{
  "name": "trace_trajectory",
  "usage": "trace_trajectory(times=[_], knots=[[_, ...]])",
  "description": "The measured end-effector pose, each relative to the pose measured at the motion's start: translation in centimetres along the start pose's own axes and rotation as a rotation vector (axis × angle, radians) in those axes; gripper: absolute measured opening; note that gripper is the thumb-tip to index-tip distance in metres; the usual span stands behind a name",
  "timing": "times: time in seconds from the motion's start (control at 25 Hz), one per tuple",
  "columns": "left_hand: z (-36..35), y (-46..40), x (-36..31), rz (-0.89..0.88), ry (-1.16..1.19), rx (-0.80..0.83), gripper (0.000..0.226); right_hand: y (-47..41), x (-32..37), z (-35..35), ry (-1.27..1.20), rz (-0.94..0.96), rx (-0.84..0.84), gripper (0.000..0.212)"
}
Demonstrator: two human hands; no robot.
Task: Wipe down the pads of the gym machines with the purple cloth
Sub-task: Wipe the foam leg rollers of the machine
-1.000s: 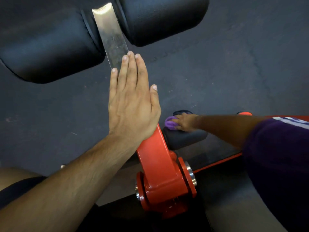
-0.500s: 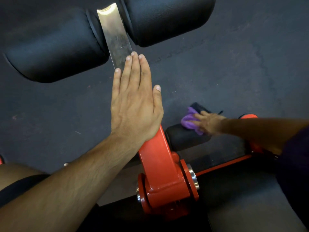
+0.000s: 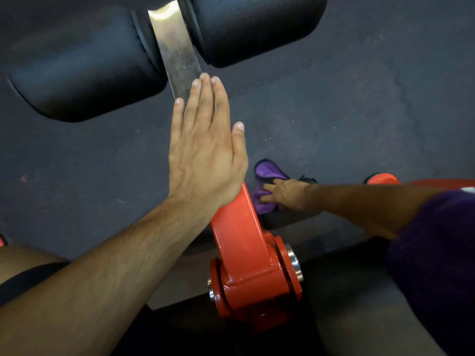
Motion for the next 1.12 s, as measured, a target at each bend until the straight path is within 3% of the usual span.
trace_trajectory(times=[0.12,0.2,0.32,0.44,0.56,0.64,0.72,0.8,0.88,1.0,1.12], knots=[[0.0,0.1,0.1,-0.002,0.005,0.012,0.068,3.4,-4.7,0.4,0.007,-0.178,0.14,0.091],[0.1,0.2,0.0,0.0,-0.001,0.007,0.069,5.8,-6.6,2.2,-0.126,-0.286,0.063,0.085],[0.0,0.0,0.0,-0.003,-0.01,-0.011,0.069,7.2,-2.5,3.1,0.014,-0.03,-0.068,0.071],[-0.1,0.1,0.0,-0.007,-0.012,-0.007,0.07,7.8,1.2,-3.4,0.278,0.238,-0.013,0.063],[-0.1,0.0,0.0,0.0,-0.01,-0.012,0.07,5.9,-3.1,-5.5,0.241,0.056,0.104,0.063],[-0.2,-0.1,0.1,0.001,-0.001,-0.02,0.07,3.3,-4.3,-2.5,0.115,0.003,0.048,0.061],[-0.2,0.0,0.0,0.001,-0.007,-0.016,0.07,1.5,-5.2,0.4,-0.033,-0.078,0.154,0.052],[-0.1,0.0,0.0,0.003,-0.015,-0.015,0.07,-0.8,-5.1,3.2,-0.027,-0.102,0.125,0.044],[-0.2,-0.2,0.0,-0.002,-0.015,-0.023,0.07,-1.9,-2.3,4.1,0.065,-0.003,0.012,0.046],[-0.2,-0.2,0.3,0.007,-0.015,-0.018,0.071,1.4,2.2,-0.8,0.256,0.255,0.001,0.052],[-0.3,-0.1,0.0,0.001,-0.005,-0.005,0.071,7.3,-1.6,-2.8,0.411,0.334,0.011,0.049]])
Point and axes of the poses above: each hand's wrist, its own y-axis away from the middle knuckle, its own z-axis out of the back of the hand, x = y × z, the point moved 10 cm from there along -y, towards the middle knuckle, and after that the axes turned 13 degrees about -y, right-handed, at the moved point
